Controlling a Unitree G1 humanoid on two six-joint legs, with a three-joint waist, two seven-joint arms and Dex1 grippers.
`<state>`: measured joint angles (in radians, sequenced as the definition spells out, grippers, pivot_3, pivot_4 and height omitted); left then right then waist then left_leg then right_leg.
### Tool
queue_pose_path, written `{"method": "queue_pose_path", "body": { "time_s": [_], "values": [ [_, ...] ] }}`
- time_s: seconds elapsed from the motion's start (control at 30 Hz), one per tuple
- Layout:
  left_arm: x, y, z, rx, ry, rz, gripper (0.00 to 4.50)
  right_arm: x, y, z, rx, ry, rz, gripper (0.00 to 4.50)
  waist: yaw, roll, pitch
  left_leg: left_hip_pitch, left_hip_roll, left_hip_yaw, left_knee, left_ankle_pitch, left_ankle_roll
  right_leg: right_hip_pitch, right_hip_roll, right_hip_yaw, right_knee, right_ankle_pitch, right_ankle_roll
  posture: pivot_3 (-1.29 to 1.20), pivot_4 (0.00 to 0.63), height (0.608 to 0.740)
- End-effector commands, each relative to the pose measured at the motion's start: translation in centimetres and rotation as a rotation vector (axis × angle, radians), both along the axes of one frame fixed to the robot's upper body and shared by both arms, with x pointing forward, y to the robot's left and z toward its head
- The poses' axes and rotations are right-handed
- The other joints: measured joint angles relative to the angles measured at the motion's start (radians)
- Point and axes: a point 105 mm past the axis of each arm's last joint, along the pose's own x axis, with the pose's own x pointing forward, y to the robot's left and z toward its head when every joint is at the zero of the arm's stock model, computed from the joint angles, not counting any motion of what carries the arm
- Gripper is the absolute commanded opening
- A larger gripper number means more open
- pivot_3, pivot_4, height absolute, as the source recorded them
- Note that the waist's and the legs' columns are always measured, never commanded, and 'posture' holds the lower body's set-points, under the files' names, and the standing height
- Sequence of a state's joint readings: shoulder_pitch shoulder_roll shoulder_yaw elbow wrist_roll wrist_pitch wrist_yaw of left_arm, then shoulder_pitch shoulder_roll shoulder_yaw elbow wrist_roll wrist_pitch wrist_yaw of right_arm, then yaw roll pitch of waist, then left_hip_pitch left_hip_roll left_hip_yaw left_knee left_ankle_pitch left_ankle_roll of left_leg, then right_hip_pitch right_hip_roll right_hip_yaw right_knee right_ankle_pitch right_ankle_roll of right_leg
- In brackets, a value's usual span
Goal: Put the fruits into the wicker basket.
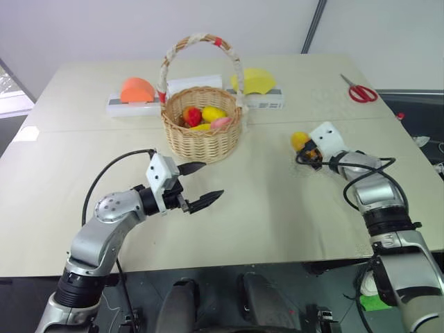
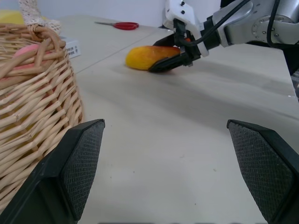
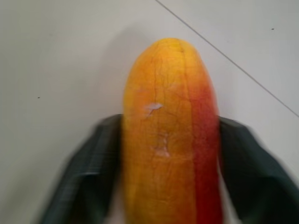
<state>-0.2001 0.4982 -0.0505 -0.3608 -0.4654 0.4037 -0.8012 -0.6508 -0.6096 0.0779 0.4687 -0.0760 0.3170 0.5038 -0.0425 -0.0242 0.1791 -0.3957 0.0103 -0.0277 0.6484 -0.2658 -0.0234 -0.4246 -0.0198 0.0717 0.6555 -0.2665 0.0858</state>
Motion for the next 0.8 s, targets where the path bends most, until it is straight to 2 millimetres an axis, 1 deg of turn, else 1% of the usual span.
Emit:
{"method": "queue_pose_path", "body": {
  "time_s": [0.03,0.1,0.13,0.17,0.2,0.23,0.27,0.3,0.33,0.4,0.43,0.5,0.57,0.63,0.73,0.8],
  "values": [
    [-0.3,0.1,0.7,-0.01,-0.045,0.002,4.5,0.4,0.2,2.6,-0.037,-0.092,0.021,1.55,0.0,0.0,0.0,0.0,0.0,0.0,0.0,0.0,0.0,0.0,0.0,0.0,0.0,0.0,0.0,0.0,0.15,0.74],
    [-0.2,0.5,0.7,-0.005,-0.047,0.021,4.5,0.2,0.7,3.5,-0.064,-0.127,0.057,1.55,-0.001,0.0,0.0,0.0,0.0,-0.001,0.0,0.0,0.0,0.0,0.0,0.0,0.0,0.0,0.0,0.0,0.15,0.74],
    [0.0,1.2,0.7,-0.005,-0.048,0.046,4.5,-0.2,2.0,4.6,-0.071,-0.173,0.129,1.55,-0.002,0.0,0.0,0.0,0.0,-0.001,0.0,0.0,0.0,0.0,0.0,0.0,0.0,0.0,0.0,0.0,0.15,0.74],
    [0.3,2.0,0.8,-0.011,-0.053,0.086,4.5,-0.8,3.9,5.8,-0.061,-0.225,0.23,1.55,-0.003,0.001,0.001,0.0,0.0,-0.001,0.0,0.0,0.0,0.0,0.0,0.0,0.0,0.0,0.0,0.0,0.15,0.74],
    [0.6,2.6,0.9,-0.017,-0.056,0.113,4.5,-1.3,5.3,6.7,-0.055,-0.261,0.301,1.55,-0.004,0.001,0.001,0.0,0.001,-0.001,0.0,0.0,0.0,0.0,0.0,0.0,0.0,0.0,0.0,0.0,0.15,0.74],
    [0.9,3.7,1.1,-0.03,-0.062,0.158,4.5,-2.4,8.0,7.9,-0.017,-0.307,0.423,1.55,-0.005,0.001,0.001,0.001,0.002,-0.001,0.0,0.0,0.0,0.0,0.001,0.0,0.0,0.0,0.0,0.0,0.15,0.74],
    [1.1,4.4,1.2,-0.039,-0.066,0.188,4.5,-3.2,9.9,8.7,0.013,-0.332,0.502,1.55,-0.007,0.001,0.001,0.001,0.003,-0.001,0.0,0.0,0.0,0.0,0.002,0.0,0.0,0.0,0.0,0.0,0.15,0.74],
    [1.3,5.3,1.2,-0.039,-0.066,0.22,4.5,-3.8,12.2,9.6,0.044,-0.359,0.578,1.55,-0.009,0.001,0.001,0.002,0.004,-0.001,0.0,0.0,0.0,0.0,0.004,0.0,0.0,0.001,-0.001,0.0,0.15,0.74],
    [1.4,5.9,1.2,-0.039,-0.065,0.24,4.5,-4.2,14.1,10.2,0.064,-0.38,0.63,1.55,-0.01,0.001,0.001,0.002,0.005,-0.001,0.0,0.0,0.0,0.0,0.006,0.001,0.0,0.001,-0.002,0.0,0.15,0.74],
    [1.5,6.6,1.0,-0.024,-0.07,0.258,4.5,-4.0,16.8,11.0,0.102,-0.395,0.663,1.55,-0.012,0.001,0.001,0.003,0.006,-0.002,0.0,0.0,0.0,0.0,0.008,0.0,0.001,0.002,-0.003,0.0,0.15,0.74],
    [1.5,6.6,1.1,-0.024,-0.072,0.259,4.5,-3.7,17.7,11.2,0.118,-0.394,0.662,1.55,-0.012,0.001,0.001,0.003,0.006,-0.002,0.0,0.0,0.0,0.0,0.008,0.0,0.002,0.002,-0.004,0.0,0.15,0.74],
    [1.4,6.5,1.3,-0.027,-0.08,0.258,4.5,-2.7,20.1,11.5,0.131,-0.388,0.659,1.55,-0.011,0.001,0.001,0.004,0.006,-0.002,0.0,0.0,0.0,0.0,0.007,0.0,0.004,0.002,-0.004,0.0,0.15,0.74],
    [1.4,6.3,1.4,-0.033,-0.087,0.257,4.5,-2.0,21.9,11.6,0.138,-0.379,0.661,1.55,-0.001,0.001,0.001,0.004,0.006,-0.002,0.0,0.0,-0.001,0.0,0.006,0.0,0.004,0.002,-0.004,0.0,0.15,0.74],
    [1.3,6.0,1.5,-0.04,-0.089,0.256,4.5,-1.1,23.0,11.4,0.151,-0.355,0.652,1.55,0.002,0.001,0.001,0.003,0.005,-0.002,0.0,0.0,-0.001,0.0,0.003,0.0,0.004,0.002,-0.004,0.0,0.15,0.74],
    [1.1,5.6,1.3,-0.045,-0.088,0.257,4.5,0.4,24.1,10.8,0.147,-0.324,0.618,1.55,0.0,0.001,0.001,0.003,0.003,-0.001,0.0,0.0,-0.001,0.0,-0.001,-0.001,0.003,0.002,-0.004,0.0,0.15,0.74],
    [1.1,5.5,1.3,-0.049,-0.089,0.259,4.5,0.8,24.4,10.9,0.157,-0.321,0.611,1.55,-0.002,0.001,0.001,0.003,0.001,-0.001,-0.001,0.0,-0.001,-0.001,-0.004,-0.001,0.003,0.002,-0.004,0.0,0.15,0.74]
  ]
}}
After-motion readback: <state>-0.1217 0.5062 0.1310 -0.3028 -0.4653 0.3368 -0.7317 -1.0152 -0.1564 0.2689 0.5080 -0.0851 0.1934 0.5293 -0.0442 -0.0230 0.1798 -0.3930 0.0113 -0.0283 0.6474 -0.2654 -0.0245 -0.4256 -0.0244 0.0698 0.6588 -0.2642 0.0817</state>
